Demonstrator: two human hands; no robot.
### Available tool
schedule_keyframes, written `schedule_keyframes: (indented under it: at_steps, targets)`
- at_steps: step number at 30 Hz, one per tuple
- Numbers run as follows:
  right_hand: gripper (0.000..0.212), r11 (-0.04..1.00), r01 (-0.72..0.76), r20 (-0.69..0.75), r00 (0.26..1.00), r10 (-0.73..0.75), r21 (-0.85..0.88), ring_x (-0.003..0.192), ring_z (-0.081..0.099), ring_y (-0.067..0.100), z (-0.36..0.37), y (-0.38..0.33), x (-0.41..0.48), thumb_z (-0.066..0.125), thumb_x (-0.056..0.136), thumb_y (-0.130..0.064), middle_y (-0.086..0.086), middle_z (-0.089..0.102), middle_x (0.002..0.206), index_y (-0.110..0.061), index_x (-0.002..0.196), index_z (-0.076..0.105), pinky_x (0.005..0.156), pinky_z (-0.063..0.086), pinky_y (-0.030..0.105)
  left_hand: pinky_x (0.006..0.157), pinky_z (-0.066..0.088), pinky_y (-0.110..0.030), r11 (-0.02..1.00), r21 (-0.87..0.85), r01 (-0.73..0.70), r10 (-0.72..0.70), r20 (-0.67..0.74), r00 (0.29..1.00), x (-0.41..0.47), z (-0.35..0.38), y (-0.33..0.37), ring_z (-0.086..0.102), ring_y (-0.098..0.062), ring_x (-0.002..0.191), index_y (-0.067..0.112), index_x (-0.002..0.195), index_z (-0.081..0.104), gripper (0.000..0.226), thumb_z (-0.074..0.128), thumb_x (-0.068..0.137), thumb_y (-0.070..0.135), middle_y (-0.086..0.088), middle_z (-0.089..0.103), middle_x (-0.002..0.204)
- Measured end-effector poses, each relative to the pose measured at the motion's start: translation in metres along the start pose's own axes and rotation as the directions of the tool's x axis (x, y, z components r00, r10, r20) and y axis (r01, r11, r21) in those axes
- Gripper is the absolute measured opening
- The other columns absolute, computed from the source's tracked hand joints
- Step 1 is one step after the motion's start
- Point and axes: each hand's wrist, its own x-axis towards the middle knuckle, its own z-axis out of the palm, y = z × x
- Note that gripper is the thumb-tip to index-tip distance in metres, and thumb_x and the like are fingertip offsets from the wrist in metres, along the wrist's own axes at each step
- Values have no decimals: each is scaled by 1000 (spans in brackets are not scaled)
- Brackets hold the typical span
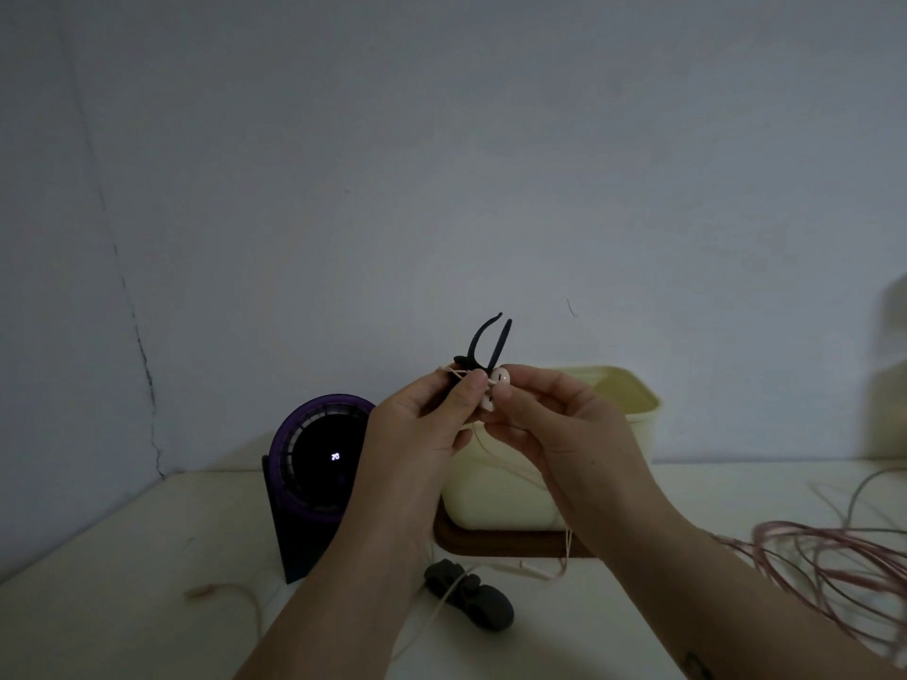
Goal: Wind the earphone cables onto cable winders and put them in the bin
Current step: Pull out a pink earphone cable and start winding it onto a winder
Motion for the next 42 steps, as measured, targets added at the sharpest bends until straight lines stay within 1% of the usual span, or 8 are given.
schedule_keyframes:
  at_steps: [8, 15, 19, 22, 27, 33, 38, 42]
  targets:
    - [29, 995, 27, 66, 998, -21, -91, 75, 69, 15, -5, -2, 1, 74, 61, -24, 7, 73, 81, -12, 87, 70, 68, 53, 22, 64, 49, -17, 999, 16, 32, -32, -21, 999, -4, 0, 4, 67, -1, 72, 22, 82, 76, 13, 66, 81, 29, 3, 74, 79]
    - [40, 977, 53, -46, 997, -63, -206, 77, 63, 14, -28, -21, 14, 66, 66, -47, -1, 70, 86, -15, 90, 68, 72, 47, 26, 82, 48, -33, 982, 175, 71, -111, 230, 967, 2, -18, 10, 65, -6, 80, 25, 85, 79, 33, 70, 59, 43, 1, 74, 88]
    - [36, 950, 83, 153, 988, -38, -301, 106, 64, 10, -35, -18, 18, 51, 84, -49, -6, 71, 108, -24, 105, 67, 91, 43, 32, 74, 49, -25, 928, 372, 37, -197, 401, 895, -2, -22, 18, 65, -3, 79, 31, 86, 79, 29, 70, 60, 41, 4, 75, 90]
    - [42, 960, -34, 386, 911, 144, -279, 115, 60, 15, -34, -14, 17, 45, 83, -49, 0, 69, 115, -24, 108, 68, 102, 38, 39, 87, 52, -29, 880, 475, -19, -266, 525, 808, -7, -24, 27, 70, -14, 93, 28, 94, 77, 29, 71, 67, 36, 1, 75, 98]
    - [57, 901, -170, 516, 770, 374, -400, 89, 59, 28, -34, -22, 9, 55, 80, -57, 12, 66, 99, -13, 114, 64, 78, 49, 32, 96, 52, -34, 816, 570, -97, -348, 619, 705, -9, -28, 35, 68, -22, 102, 18, 100, 75, 22, 73, 79, 24, -4, 74, 104]
    - [41, 876, -32, 576, 741, 344, -482, 48, 28, 7, -48, -36, 13, 82, 60, -50, -6, 41, 53, -16, 80, 73, 47, 24, 17, 95, 51, -30, 811, 575, -109, -330, 603, 727, -10, -30, 36, 69, -19, 101, 27, 90, 74, 21, 81, 71, 30, -1, 74, 102]
    - [37, 883, 40, 587, 761, 276, -467, 55, 33, 12, -53, -39, 15, 86, 55, -46, 1, 45, 58, -17, 75, 74, 53, 29, 22, 91, 54, -34, 820, 566, -83, -321, 575, 753, -10, -29, 35, 70, -24, 97, 25, 85, 72, 23, 81, 65, 31, -3, 75, 99]
    - [40, 862, 68, 589, 757, 283, -502, 71, 41, 27, -56, -41, 17, 86, 57, -45, 16, 55, 75, -14, 80, 75, 69, 35, 39, 90, 55, -32, 817, 563, -126, -283, 581, 763, -11, -28, 33, 70, -17, 93, 35, 84, 71, 23, 84, 64, 34, 2, 75, 97]
